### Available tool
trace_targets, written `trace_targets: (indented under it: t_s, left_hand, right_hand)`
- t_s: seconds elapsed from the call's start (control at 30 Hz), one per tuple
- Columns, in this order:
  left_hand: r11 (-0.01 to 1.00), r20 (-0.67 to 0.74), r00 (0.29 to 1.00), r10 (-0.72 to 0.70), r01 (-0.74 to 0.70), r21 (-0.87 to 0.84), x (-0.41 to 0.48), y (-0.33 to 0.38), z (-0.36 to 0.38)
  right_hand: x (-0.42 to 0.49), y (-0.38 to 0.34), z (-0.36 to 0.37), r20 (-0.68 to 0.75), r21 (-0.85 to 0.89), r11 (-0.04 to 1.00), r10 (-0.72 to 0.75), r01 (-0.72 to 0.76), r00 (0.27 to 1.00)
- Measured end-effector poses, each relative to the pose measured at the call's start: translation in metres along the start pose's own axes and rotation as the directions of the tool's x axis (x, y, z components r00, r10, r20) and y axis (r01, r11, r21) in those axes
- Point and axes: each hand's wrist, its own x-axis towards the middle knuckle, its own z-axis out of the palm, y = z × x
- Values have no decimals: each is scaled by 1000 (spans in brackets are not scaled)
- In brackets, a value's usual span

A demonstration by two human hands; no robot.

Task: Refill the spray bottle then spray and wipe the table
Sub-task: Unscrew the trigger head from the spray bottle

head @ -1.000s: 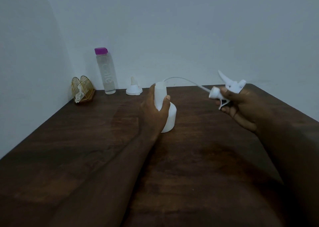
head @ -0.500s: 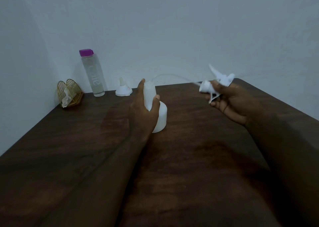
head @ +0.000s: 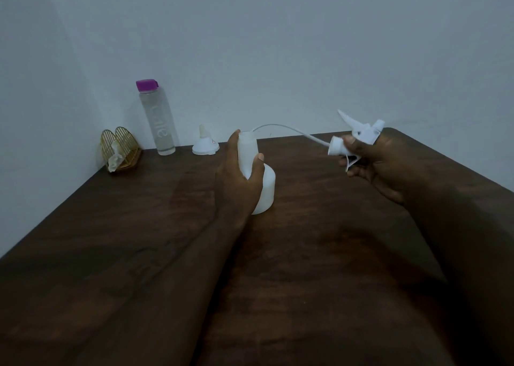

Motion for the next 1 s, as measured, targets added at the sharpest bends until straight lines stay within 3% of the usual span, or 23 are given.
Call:
trace_targets:
  t_s: [0.1,0.23,0.3,0.4,0.5,0.77,1.0]
  left_hand:
    - [1000,0,1000,-16,16,6,0,0,0]
    - [999,2,999,-33,33,3,0,0,0]
    - [999,14,999,-44,44,5,1,0,0]
    - [999,19,999,-50,50,5,1,1,0]
    - [999,18,999,-45,45,-2,1,1,-1]
    - [999,20,999,-46,46,3,2,1,0]
    - [998,26,998,-65,65,6,1,0,1]
  right_hand:
    - [1,-1,-3,18,96,995,-2,0,1000]
    - [2,1,-3,-65,16,1000,0,1,998]
    - [2,2,-6,-40,102,995,3,1,999]
    - [3,-1,-5,-88,7,1000,-3,3,996]
    - [2,0,-5,-59,51,999,-1,4,998]
    - [1,-1,-3,-112,-89,996,5,-15,994]
    - [-4,-4,0,-75,-47,999,7,-10,997]
